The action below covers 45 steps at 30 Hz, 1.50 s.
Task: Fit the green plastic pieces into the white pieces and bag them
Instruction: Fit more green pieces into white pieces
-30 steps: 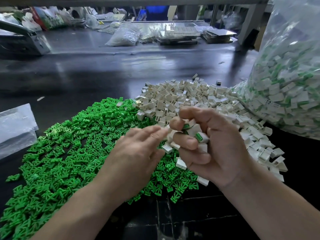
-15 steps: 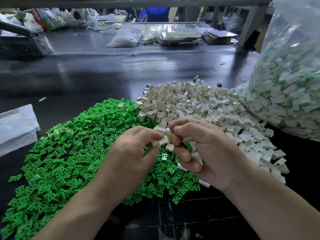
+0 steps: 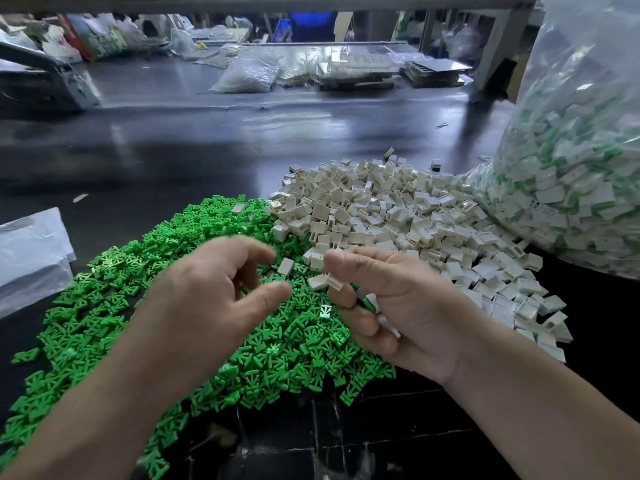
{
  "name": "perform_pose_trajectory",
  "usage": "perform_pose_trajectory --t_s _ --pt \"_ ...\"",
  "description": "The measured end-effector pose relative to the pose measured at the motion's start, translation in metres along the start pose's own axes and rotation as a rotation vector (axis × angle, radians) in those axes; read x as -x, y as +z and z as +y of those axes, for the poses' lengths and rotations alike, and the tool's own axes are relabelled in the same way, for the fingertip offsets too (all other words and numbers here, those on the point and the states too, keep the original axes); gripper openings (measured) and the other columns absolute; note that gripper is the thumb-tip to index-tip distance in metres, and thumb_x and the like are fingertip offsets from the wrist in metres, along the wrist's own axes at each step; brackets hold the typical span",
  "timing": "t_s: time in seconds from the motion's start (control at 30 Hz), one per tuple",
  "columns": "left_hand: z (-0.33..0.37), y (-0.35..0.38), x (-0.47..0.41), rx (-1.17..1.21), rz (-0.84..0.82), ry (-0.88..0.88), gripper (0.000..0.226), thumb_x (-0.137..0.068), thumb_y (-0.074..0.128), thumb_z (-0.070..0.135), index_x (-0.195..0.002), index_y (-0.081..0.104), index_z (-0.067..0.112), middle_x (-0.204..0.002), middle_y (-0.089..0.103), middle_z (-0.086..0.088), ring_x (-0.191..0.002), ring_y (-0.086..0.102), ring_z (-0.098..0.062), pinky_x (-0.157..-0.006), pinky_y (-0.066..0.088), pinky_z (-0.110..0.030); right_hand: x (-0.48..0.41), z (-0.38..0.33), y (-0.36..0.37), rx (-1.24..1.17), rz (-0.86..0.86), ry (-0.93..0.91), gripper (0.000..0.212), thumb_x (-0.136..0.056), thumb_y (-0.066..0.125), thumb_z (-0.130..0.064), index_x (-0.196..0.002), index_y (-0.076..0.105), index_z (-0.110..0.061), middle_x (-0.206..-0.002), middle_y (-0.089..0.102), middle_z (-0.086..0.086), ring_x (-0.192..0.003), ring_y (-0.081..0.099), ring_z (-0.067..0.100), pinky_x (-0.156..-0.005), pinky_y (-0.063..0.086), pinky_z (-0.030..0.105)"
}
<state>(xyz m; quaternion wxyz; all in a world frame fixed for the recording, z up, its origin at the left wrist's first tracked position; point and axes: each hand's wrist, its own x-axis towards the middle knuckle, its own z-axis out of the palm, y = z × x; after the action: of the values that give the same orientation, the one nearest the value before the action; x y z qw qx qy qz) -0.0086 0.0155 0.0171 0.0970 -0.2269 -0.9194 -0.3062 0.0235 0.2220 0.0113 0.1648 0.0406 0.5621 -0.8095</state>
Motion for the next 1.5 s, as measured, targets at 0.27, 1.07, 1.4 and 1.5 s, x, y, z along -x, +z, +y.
perform_pose_trajectory --t_s 0.27,1.07,1.4,1.5 --pt "-0.008 0.010 -0.001 -0.418 -0.296 -0.037 0.039 -0.078 0.053 0.073 -0.107 0.054 0.046 -0.093 0.053 0.027 -0.081 0.049 0.005 -0.064 0.037 -0.020 -0.001 0.002 -0.003 -0.062 -0.046 -0.016 0.016 -0.074 0.080 -0.028 -0.073 0.067 -0.020 -0.075 0.059 0.003 -0.046 0.045 0.008 -0.032 0.032 0.016" --pt "-0.005 0.016 0.001 0.353 0.024 -0.063 0.025 -0.082 0.058 0.056 -0.087 0.071 0.035 -0.073 0.071 0.002 -0.064 0.065 -0.024 -0.054 0.051 -0.037 -0.002 0.005 0.000 -0.023 -0.009 -0.002 0.013 -0.087 0.070 -0.026 -0.080 0.065 -0.017 -0.074 0.058 0.005 -0.046 0.045 0.010 -0.033 0.031 0.017" --pt "0.008 0.032 0.000 1.077 -0.062 -0.280 0.010 -0.082 0.069 0.020 -0.091 0.073 0.018 -0.082 0.069 -0.020 -0.069 0.066 -0.025 -0.056 0.052 -0.026 0.000 0.009 0.006 0.059 0.013 -0.073 0.012 -0.096 0.063 -0.015 -0.091 0.072 -0.011 -0.074 0.063 0.004 -0.043 0.043 0.010 -0.035 0.030 0.016" --pt "0.011 0.032 0.000 1.076 -0.021 -0.283 0.018 -0.080 0.071 0.022 -0.097 0.074 0.020 -0.083 0.071 -0.019 -0.071 0.068 -0.026 -0.058 0.054 -0.026 0.000 0.009 0.005 0.056 0.022 -0.090 0.011 -0.097 0.061 -0.015 -0.093 0.071 -0.011 -0.074 0.064 0.005 -0.042 0.044 0.010 -0.035 0.031 0.016"
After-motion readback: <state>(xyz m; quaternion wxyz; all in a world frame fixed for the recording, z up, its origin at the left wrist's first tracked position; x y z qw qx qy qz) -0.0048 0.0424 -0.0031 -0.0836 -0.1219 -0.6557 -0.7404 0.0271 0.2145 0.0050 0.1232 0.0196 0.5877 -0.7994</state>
